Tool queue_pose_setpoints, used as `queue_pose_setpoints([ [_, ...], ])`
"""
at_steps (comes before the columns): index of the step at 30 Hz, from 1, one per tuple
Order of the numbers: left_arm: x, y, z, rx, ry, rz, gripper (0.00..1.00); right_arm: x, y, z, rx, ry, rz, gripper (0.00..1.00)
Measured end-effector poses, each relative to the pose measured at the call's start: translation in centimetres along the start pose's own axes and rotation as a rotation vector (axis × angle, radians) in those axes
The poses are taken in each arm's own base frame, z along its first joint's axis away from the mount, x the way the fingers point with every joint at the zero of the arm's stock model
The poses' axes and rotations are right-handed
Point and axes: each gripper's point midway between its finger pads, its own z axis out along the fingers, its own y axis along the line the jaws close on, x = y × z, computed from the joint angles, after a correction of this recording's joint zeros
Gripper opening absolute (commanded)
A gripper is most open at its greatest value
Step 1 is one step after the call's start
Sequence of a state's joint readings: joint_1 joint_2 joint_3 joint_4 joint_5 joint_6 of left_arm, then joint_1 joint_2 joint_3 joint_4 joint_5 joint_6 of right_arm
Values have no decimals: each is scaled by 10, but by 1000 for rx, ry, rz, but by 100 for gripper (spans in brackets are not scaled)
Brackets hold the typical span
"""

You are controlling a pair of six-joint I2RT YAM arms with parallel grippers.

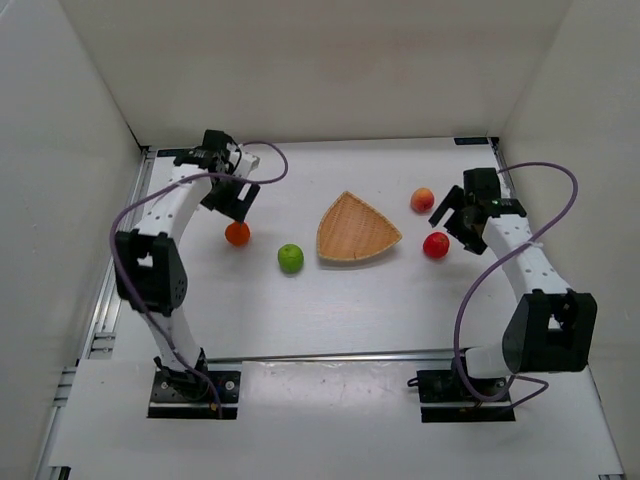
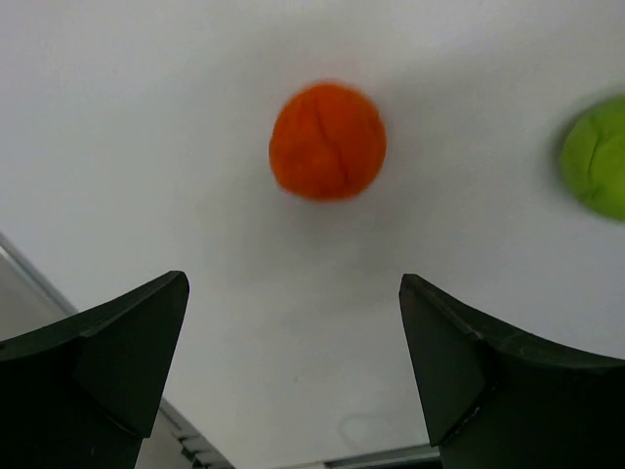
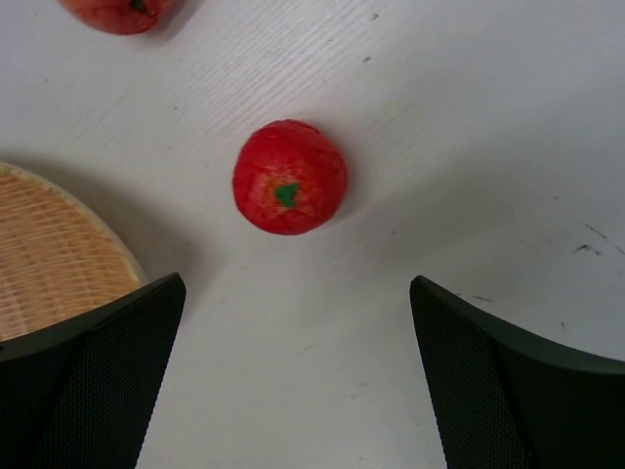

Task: Place and organize the fake fruits in the fruit bowl

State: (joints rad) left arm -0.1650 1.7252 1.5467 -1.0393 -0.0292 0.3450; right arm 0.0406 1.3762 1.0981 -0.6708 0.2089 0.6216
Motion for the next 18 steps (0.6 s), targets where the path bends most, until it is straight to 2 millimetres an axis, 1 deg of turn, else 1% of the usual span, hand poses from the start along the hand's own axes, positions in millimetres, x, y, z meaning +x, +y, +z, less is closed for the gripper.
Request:
queue_pose_setpoints([
  [2, -26, 2, 20, 29, -7, -13, 100, 2, 9, 2, -8, 10, -18, 100],
  [3, -34, 4, 30, 41, -3, -20, 100, 5, 10, 4, -6, 18, -23, 100],
  [5, -42, 4, 50, 70, 20, -36, 100, 11, 12, 7, 3, 39, -28, 100],
  [6, -42, 3, 61, 83, 40, -44, 100, 13, 12, 8, 7, 46, -29, 100],
  [7, -38, 1, 70, 94, 66, -50, 100, 15, 12, 9, 11, 51, -27, 100],
  [10, -14, -7, 101, 131, 185, -66, 100, 19, 12, 9, 21, 61, -25, 100],
  [12, -3, -12, 113, 148, 238, -72, 100, 19, 10, 9, 32, 61, -22, 100],
  [14, 6, -15, 119, 161, 276, -75, 100, 19, 8, 10, 41, 61, -19, 100],
  [15, 9, -17, 120, 166, 288, -76, 98, 19, 8, 10, 43, 61, -16, 100],
  [16, 12, -18, 119, 172, 297, -78, 86, 19, 8, 10, 45, 60, -13, 100],
  [17, 14, -20, 118, 179, 306, -83, 77, 19, 8, 10, 46, 60, -12, 100],
  [18, 16, -22, 118, 186, 311, -84, 66, 19, 8, 10, 47, 58, -11, 100],
])
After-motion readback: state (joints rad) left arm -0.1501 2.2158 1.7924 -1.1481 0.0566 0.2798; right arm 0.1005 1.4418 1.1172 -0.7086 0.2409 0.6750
